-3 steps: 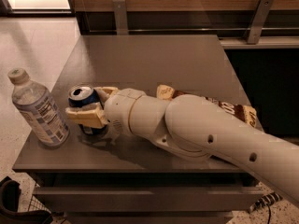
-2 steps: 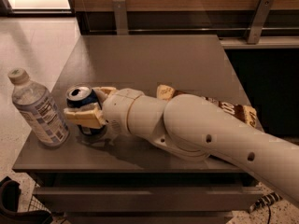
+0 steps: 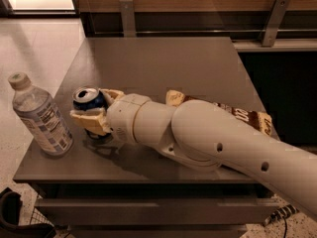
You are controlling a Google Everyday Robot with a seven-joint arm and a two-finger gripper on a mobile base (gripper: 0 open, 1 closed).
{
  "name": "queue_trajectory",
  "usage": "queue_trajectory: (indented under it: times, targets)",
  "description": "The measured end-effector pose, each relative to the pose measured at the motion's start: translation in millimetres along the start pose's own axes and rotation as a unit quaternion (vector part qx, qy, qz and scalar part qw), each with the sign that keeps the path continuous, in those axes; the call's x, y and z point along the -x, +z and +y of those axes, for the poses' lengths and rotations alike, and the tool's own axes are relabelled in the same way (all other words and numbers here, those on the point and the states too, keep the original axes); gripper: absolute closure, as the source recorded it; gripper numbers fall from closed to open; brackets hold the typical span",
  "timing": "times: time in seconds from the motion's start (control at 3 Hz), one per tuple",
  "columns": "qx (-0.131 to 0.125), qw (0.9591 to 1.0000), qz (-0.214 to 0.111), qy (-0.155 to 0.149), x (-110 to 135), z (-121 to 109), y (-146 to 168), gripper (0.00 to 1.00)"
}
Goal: Move pepsi can near blue plastic bottle
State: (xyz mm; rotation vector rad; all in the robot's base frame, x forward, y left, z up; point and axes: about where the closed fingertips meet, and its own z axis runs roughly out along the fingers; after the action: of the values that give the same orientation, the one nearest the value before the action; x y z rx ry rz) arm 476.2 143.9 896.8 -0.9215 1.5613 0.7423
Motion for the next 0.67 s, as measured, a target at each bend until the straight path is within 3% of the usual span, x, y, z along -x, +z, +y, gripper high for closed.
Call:
queue_trajectory:
  times: [0.33,0.67]
  targets:
    - [0.001,1.0,0.0,-0.001,0.8,1.5,0.8,0.06]
    - [0.002,1.0,0.0,-0.002,1.3,2.7,1.3,0.0]
